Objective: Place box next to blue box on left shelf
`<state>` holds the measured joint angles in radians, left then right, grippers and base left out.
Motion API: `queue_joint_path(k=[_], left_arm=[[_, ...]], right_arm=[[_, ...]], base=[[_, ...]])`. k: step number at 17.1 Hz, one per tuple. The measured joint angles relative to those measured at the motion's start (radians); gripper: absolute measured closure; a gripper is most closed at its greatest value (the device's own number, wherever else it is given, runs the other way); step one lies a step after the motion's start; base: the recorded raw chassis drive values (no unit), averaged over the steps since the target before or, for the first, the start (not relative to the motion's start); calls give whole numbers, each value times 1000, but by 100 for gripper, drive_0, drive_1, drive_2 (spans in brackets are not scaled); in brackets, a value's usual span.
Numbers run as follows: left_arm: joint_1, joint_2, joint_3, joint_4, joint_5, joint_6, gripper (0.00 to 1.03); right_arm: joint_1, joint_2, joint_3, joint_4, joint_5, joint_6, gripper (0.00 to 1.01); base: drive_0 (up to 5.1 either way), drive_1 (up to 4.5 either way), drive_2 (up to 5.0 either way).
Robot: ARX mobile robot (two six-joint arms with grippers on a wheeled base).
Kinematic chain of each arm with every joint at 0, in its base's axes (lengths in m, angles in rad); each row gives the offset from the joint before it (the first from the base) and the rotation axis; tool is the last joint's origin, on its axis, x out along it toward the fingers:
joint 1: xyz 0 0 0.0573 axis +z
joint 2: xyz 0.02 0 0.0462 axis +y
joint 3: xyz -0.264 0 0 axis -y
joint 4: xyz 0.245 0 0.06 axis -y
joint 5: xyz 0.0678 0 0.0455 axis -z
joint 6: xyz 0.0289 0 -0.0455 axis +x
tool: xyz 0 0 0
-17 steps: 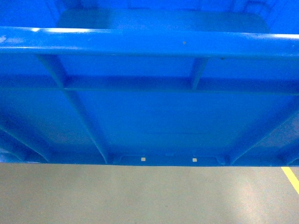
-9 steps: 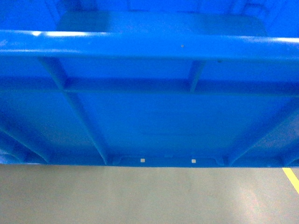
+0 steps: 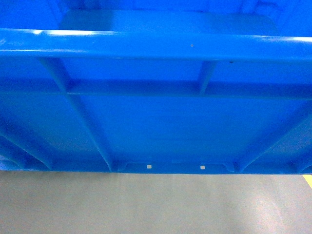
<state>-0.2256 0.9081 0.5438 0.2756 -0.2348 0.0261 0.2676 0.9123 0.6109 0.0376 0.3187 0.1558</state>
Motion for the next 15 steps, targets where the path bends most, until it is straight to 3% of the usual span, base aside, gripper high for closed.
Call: queue_joint_path(k=[15], left_arm=[[0,0,0,-2,0,-1,71]], right_arm=[[0,0,0,0,0,0,91]], base=[[-494,242,242]])
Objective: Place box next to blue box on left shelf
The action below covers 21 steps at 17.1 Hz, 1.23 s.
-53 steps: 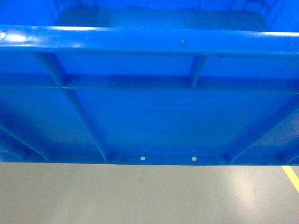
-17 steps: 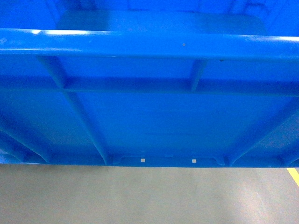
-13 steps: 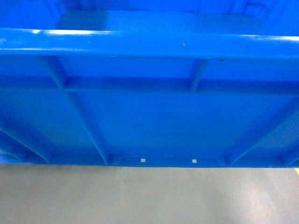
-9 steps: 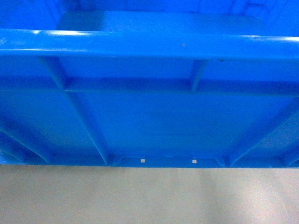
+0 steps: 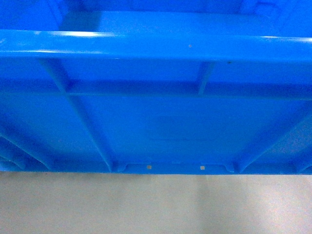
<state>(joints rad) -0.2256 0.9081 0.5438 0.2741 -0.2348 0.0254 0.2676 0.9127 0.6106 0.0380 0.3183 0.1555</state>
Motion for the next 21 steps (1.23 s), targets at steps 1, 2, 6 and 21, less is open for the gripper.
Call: queue_joint_path(k=[1,2,6,21], left_arm=[[0,-1,0,0,0,1,71],[0,-1,0,1,0,1,71],[0,-1,0,2,0,1,71],[0,-1,0,-1,0,1,71]], right_arm=[[0,0,0,-1,0,0,91],[0,0,0,0,0,0,91],[0,0,0,0,0,1,91],[0,0,0,-2,0,0,91]], base=[[-494,242,242],[-495,241,241],[-493,243,243],[-498,238,238]])
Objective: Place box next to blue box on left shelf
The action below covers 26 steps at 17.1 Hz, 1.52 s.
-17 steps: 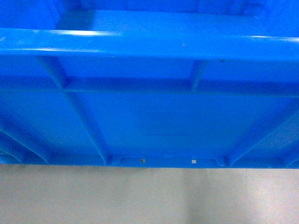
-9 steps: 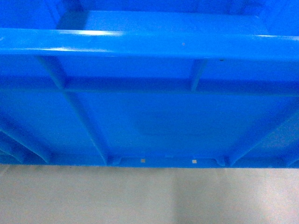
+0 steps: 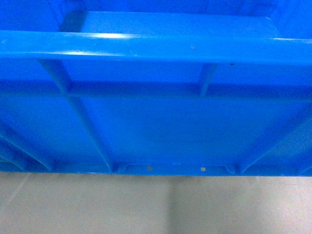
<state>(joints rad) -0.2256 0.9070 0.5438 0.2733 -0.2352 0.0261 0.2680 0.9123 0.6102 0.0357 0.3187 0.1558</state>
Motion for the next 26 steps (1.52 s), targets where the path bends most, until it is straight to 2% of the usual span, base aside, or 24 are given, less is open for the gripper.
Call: queue_joint_path(k=[26], left_arm=[[0,0,0,4,0,0,71]], right_arm=[[0,-4,0,2,0,0,91]], base=[[-497,243,243]])
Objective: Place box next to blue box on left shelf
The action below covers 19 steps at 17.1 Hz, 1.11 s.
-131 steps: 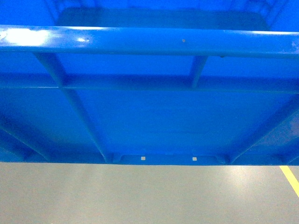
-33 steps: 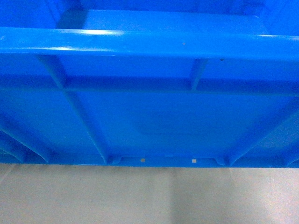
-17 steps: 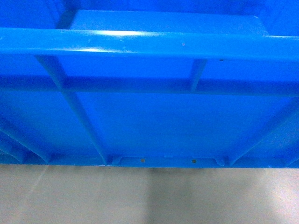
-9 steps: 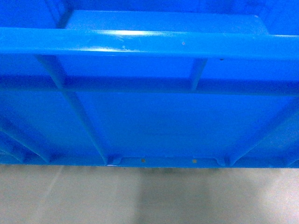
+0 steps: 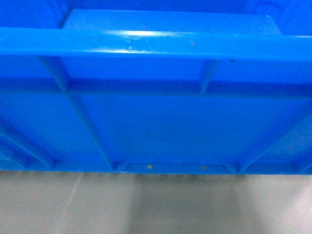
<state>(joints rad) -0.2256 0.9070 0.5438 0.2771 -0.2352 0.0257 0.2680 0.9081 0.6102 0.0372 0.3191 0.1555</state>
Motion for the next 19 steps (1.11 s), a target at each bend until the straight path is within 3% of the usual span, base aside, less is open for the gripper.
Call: queue_joint_path(k=[15,19], left_arm=[[1,-2,0,-2,0,1,71],[1,-2,0,-2,0,1,71]], right_arm=[[0,5,0,0,-1,1,91],[0,5,0,0,-1,1,91]], base=[[-499,241,241],[0,0,0]])
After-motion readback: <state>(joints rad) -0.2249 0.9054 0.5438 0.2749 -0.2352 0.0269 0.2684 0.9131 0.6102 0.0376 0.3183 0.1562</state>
